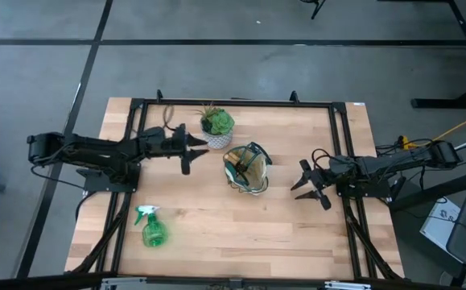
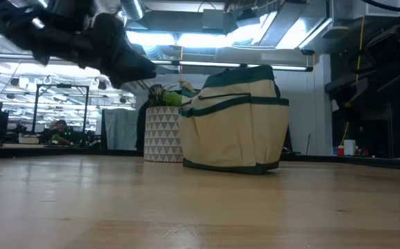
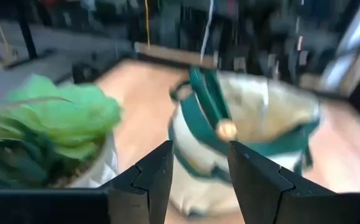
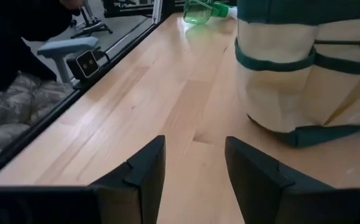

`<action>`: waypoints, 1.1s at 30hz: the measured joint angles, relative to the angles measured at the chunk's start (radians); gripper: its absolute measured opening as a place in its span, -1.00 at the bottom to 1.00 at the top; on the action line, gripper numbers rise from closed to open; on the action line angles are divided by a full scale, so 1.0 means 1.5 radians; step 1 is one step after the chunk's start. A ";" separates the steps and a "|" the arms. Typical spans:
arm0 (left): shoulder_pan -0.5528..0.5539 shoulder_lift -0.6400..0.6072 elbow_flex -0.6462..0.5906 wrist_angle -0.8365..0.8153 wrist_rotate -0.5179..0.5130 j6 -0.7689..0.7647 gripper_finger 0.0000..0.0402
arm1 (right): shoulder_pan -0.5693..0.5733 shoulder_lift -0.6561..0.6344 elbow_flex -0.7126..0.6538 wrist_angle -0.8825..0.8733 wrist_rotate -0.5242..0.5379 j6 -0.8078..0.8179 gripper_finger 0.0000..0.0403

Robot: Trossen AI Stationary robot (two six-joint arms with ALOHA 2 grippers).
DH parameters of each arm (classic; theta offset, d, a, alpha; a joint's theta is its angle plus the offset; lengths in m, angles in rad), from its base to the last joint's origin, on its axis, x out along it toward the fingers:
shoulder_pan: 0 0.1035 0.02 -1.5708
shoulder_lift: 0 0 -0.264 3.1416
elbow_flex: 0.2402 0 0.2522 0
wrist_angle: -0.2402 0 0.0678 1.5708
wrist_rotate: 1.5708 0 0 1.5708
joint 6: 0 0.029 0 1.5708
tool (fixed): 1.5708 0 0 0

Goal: Pick & Place Garden tools in Gardening bag
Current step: Put the spray bottle into the gardening bag

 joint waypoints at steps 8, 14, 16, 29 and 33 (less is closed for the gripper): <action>-0.093 0.000 0.207 -0.458 -0.090 0.039 -0.26 | 0.000 0.000 0.000 0.001 0.000 0.001 -0.16; -0.175 0.000 0.280 -0.614 -0.086 -0.029 -0.26 | 0.000 0.000 0.000 0.001 0.001 0.001 -0.16; -0.204 0.000 0.285 -0.640 -0.066 -0.064 -0.26 | 0.000 0.000 0.000 0.001 0.002 0.002 -0.16; -0.413 0.000 0.285 -0.799 -0.031 -0.469 -0.26 | 0.000 0.000 0.000 0.001 0.002 0.002 -0.16; -0.473 0.000 0.285 -0.807 -0.010 -0.607 -0.26 | 0.000 0.000 0.000 0.001 0.002 0.002 -0.16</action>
